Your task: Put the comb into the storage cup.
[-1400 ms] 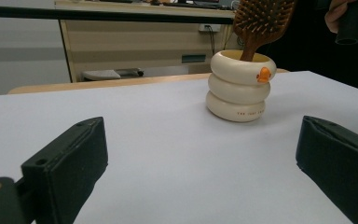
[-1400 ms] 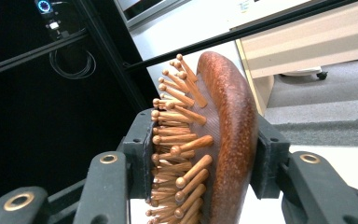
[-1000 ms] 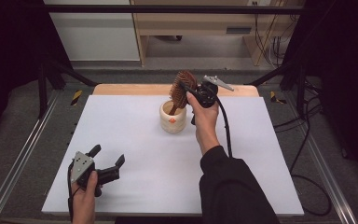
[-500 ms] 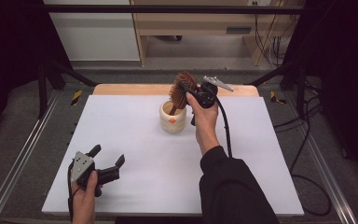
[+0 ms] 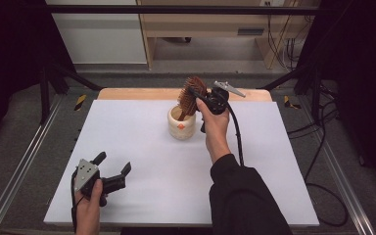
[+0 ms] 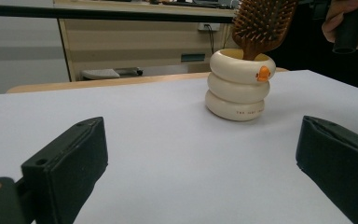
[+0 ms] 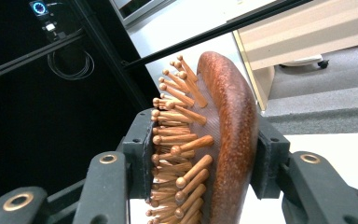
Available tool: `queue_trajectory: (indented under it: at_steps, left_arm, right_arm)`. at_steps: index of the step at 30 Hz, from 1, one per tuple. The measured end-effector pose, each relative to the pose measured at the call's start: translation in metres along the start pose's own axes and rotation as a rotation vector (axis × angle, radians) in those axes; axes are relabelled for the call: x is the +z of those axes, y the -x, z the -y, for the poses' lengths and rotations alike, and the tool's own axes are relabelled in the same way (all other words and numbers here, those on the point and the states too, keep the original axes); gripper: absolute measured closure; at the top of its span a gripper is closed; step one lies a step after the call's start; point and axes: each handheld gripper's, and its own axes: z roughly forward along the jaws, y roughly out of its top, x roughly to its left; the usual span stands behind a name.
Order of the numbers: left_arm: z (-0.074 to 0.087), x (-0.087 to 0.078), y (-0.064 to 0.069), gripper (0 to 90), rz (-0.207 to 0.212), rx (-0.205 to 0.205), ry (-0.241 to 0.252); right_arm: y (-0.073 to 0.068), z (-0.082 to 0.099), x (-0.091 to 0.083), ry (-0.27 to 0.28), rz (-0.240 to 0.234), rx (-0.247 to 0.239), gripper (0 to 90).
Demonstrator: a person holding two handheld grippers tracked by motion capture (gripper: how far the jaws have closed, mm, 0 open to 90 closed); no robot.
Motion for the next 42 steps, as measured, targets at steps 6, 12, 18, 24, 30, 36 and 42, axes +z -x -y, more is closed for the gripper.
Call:
queue_trajectory:
  at_steps: [6,12,18,24,30,36,42]
  left_arm:
    - [0.0001,0.0002,0.0001,2.1,0.003,-0.002,-0.002]
    - [0.0001,0.0002,-0.0001,2.1,0.003,-0.003,-0.002]
    - [0.0001,0.0003,0.0001,2.1,0.004,-0.003,-0.002]
    - [0.0002,0.0004,0.0001,2.1,0.005,-0.003,-0.003]
    - [0.0003,0.0005,0.0003,2.1,0.002,0.0,-0.005]
    - [0.0003,0.0006,0.0001,2.1,0.002,0.0,-0.006]
    - [0.0003,0.0006,0.0002,2.1,0.003,0.0,-0.007]
  right_arm:
    - [0.0006,0.001,0.0002,-0.002,-0.002,0.006,51.0]
    - [0.0019,0.0015,0.0004,-0.005,0.0,0.009,51.0]
    - [0.0022,0.0025,0.0011,-0.009,0.0,0.006,50.9]
    - [0.0027,0.0028,0.0009,-0.011,0.0,0.013,50.8]
    - [0.0037,0.0031,0.0004,-0.011,-0.001,0.015,50.7]
    - [0.0058,0.0035,-0.0001,-0.011,0.001,0.022,50.5]
    - [0.0068,0.0034,-0.0005,-0.015,0.001,0.025,50.4]
